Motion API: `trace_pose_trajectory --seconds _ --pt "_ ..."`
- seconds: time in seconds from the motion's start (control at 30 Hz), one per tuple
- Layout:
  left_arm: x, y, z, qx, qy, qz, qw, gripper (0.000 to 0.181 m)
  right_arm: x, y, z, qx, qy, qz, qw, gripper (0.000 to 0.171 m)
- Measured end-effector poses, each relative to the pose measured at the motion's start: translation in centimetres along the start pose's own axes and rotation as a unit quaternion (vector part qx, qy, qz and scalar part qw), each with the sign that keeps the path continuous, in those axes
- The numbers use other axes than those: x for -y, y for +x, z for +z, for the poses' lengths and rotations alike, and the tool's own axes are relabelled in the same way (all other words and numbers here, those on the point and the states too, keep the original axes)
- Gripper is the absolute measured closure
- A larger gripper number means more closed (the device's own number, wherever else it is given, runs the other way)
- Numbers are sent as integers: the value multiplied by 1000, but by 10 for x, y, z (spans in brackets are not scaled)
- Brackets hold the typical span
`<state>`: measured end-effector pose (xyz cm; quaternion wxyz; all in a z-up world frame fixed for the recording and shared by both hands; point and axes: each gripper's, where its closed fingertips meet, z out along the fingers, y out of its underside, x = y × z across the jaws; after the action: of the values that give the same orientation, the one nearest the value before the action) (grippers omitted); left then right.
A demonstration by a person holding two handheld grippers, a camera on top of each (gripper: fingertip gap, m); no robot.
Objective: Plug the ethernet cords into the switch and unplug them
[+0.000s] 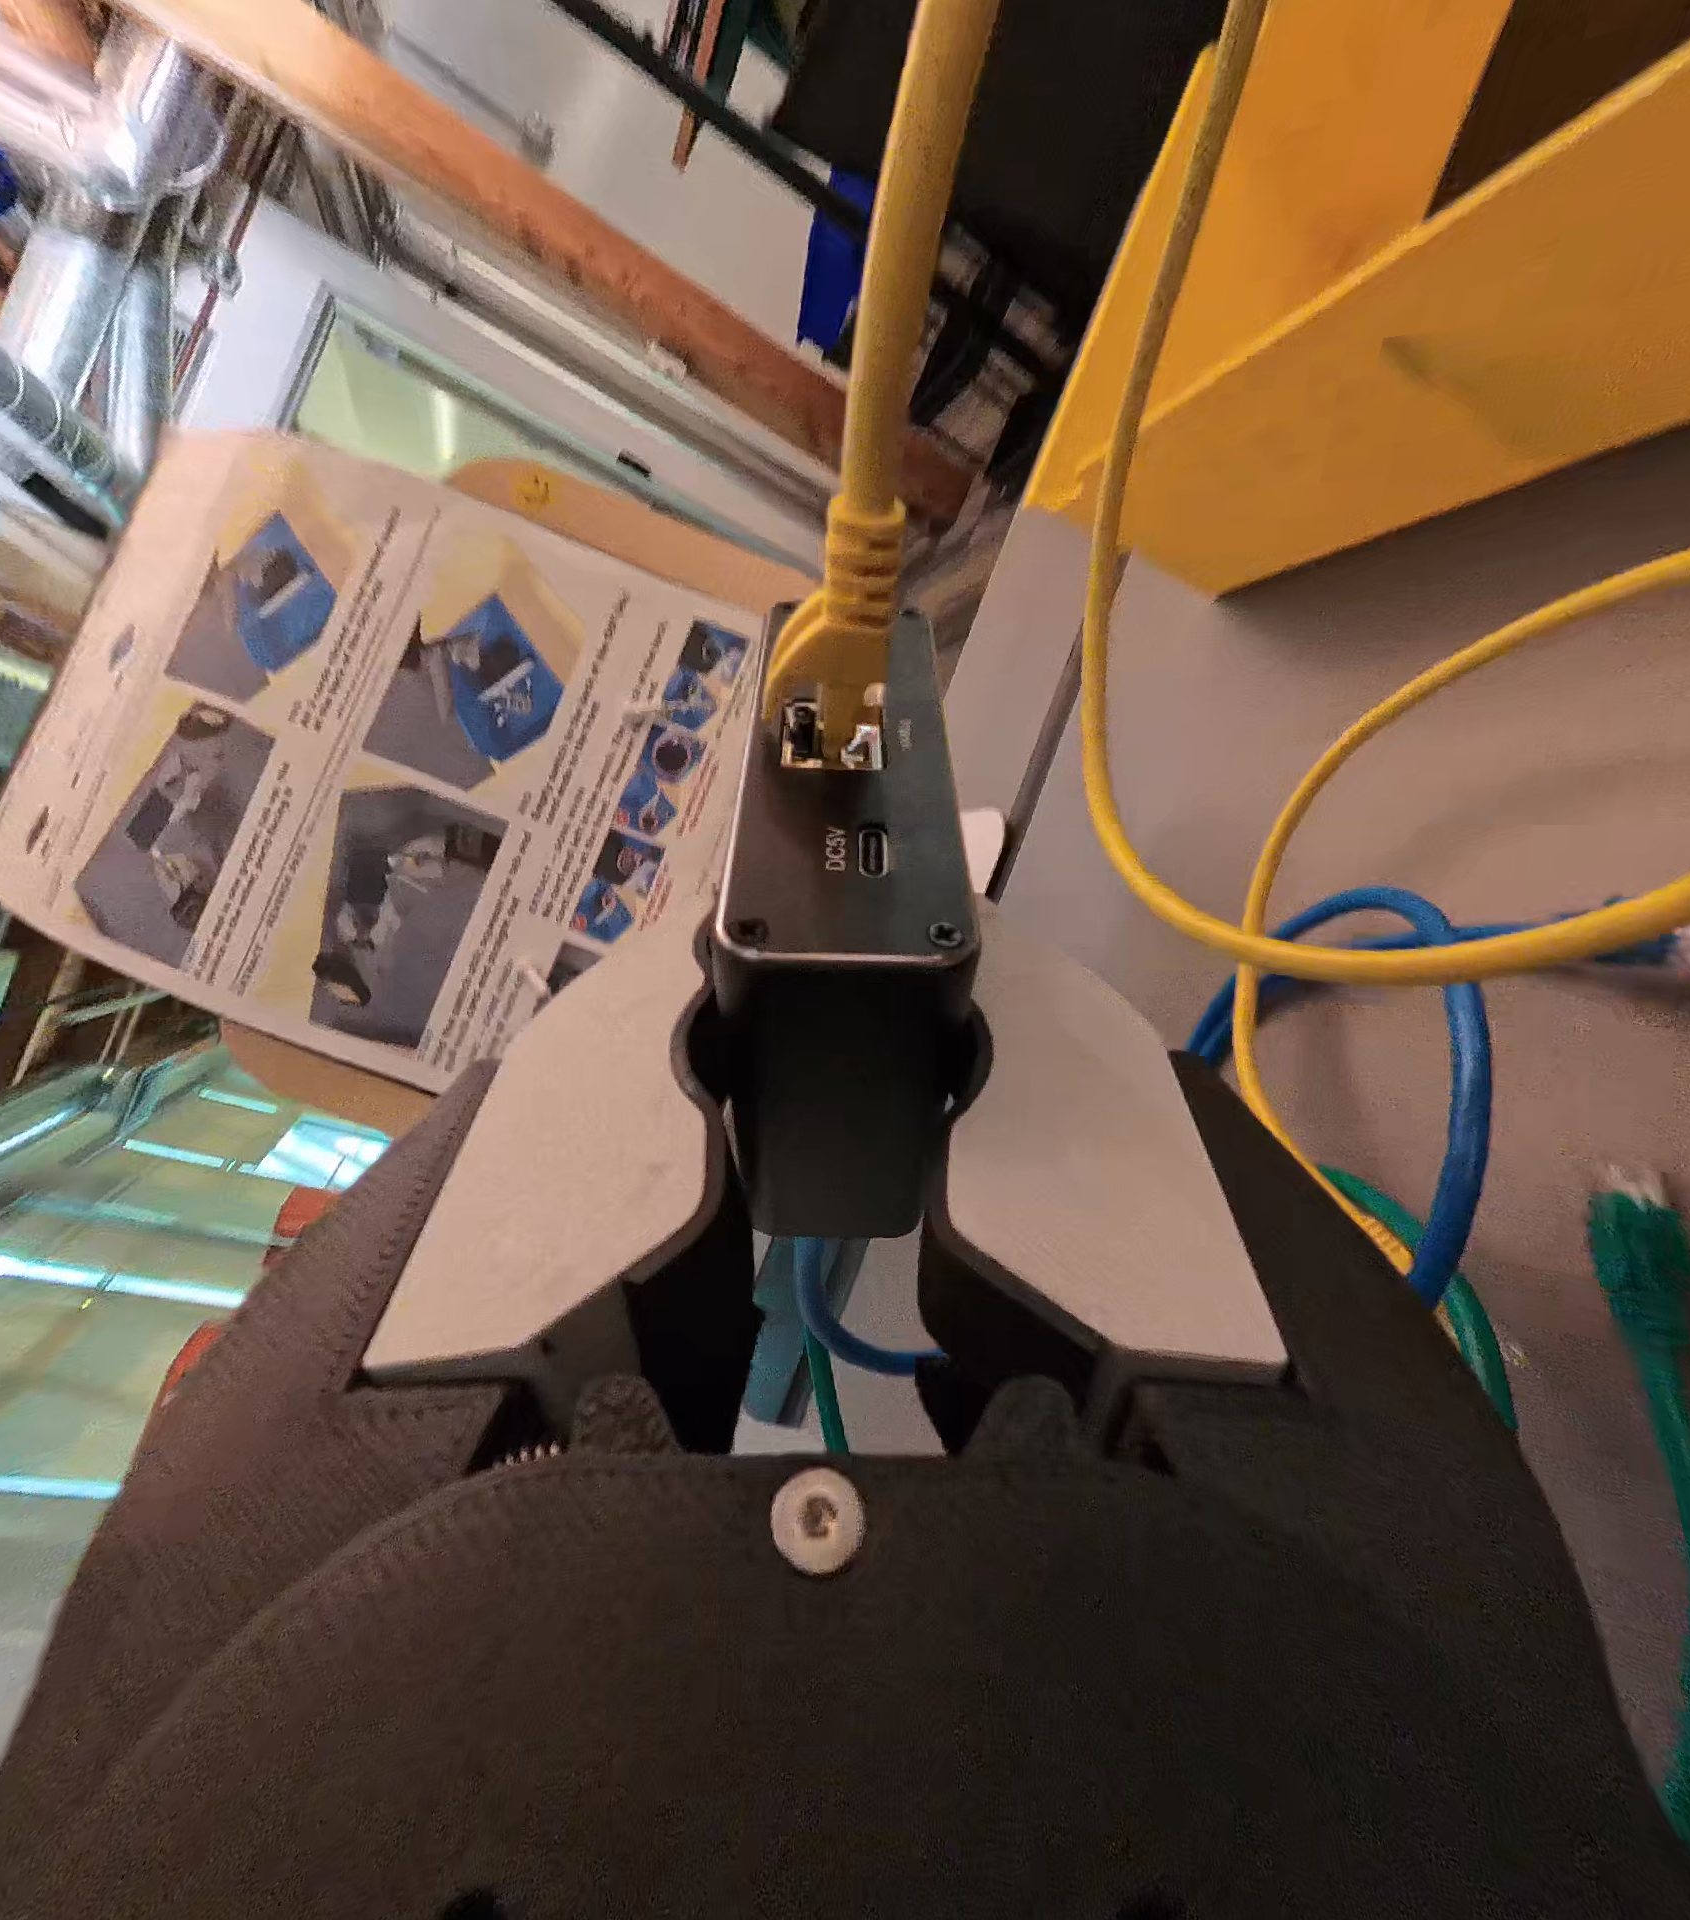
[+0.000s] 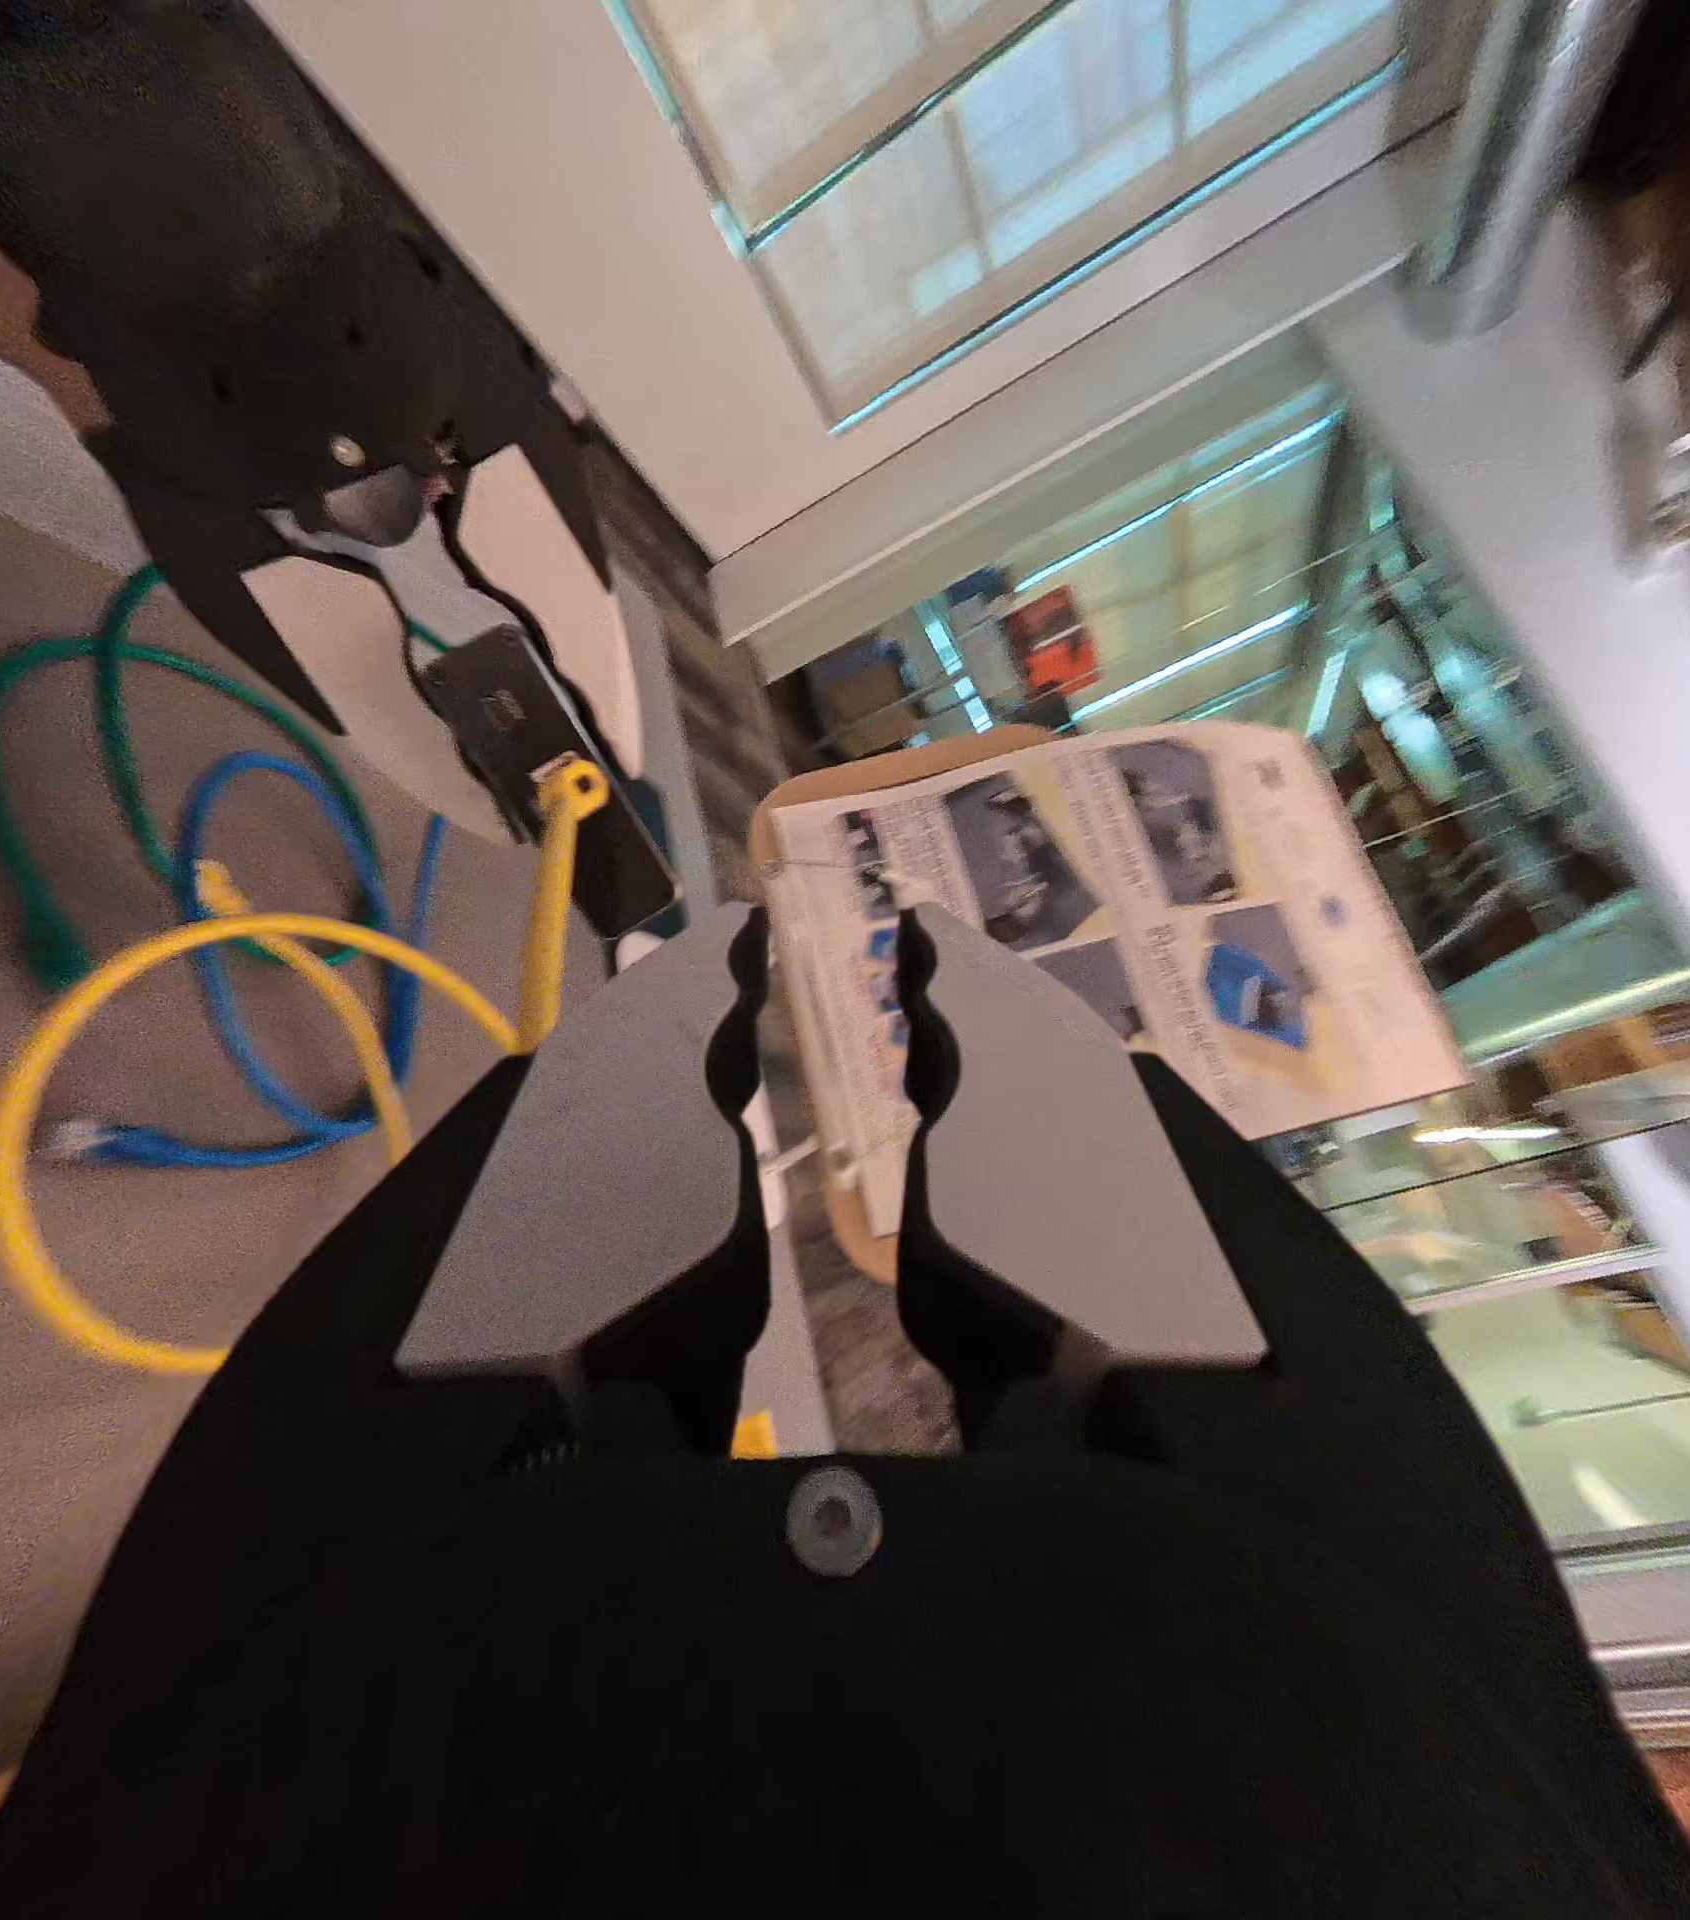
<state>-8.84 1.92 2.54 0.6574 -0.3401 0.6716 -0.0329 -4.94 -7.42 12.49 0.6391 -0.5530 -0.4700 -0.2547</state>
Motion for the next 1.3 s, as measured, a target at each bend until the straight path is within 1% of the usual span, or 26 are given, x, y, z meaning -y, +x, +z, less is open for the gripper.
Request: trace_pose_trajectory --seconds 0.03,0.07,0.1,0.13,0.2,0.27,0.33,0.43,0.6,0.67,0.97,1.1,1.3 --pt "7 -2 -4 -1 13 -2 1000 145 4 4 -3 -14 24 -2 1000 151" --pt "12 -4 -8 -3 24 -2 1000 145 4 6 -5 -12 48 15 999 154" --pt "18 -3 -10 -11 33 -3 999 145 0 3 -3 4 60 40 997 154" --pt "23 0 -12 -21 42 -1 999 145 -9 -3 1 28 53 60 996 153" --pt "31 6 -13 -34 53 7 998 145 -27 -22 11 80 27 64 994 150" --pt "34 13 -10 -49 51 6 998 145 -26 -50 18 147 30 57 987 147" --pt "34 18 -7 -61 45 7 997 145 -16 -65 25 167 36 42 984 141" --pt "33 23 -5 -74 38 10 996 145 -12 -77 36 168 21 9 986 141" --pt "28 28 -5 -99 23 4 995 144 -9 -82 41 159 8 -28 987 153" --pt "27 32 -4 -108 18 9 994 144 -5 -83 39 163 14 -33 986 155" --pt "27 37 -5 -125 5 15 992 145 -13 -89 38 161 -41 -92 982 155" --pt "27 35 -5 -124 8 7 992 145 -12 -86 40 149 -32 -97 984 157" --pt "29 36 -7 -128 12 10 992 144 -11 -87 38 153 -45 -103 982 158"
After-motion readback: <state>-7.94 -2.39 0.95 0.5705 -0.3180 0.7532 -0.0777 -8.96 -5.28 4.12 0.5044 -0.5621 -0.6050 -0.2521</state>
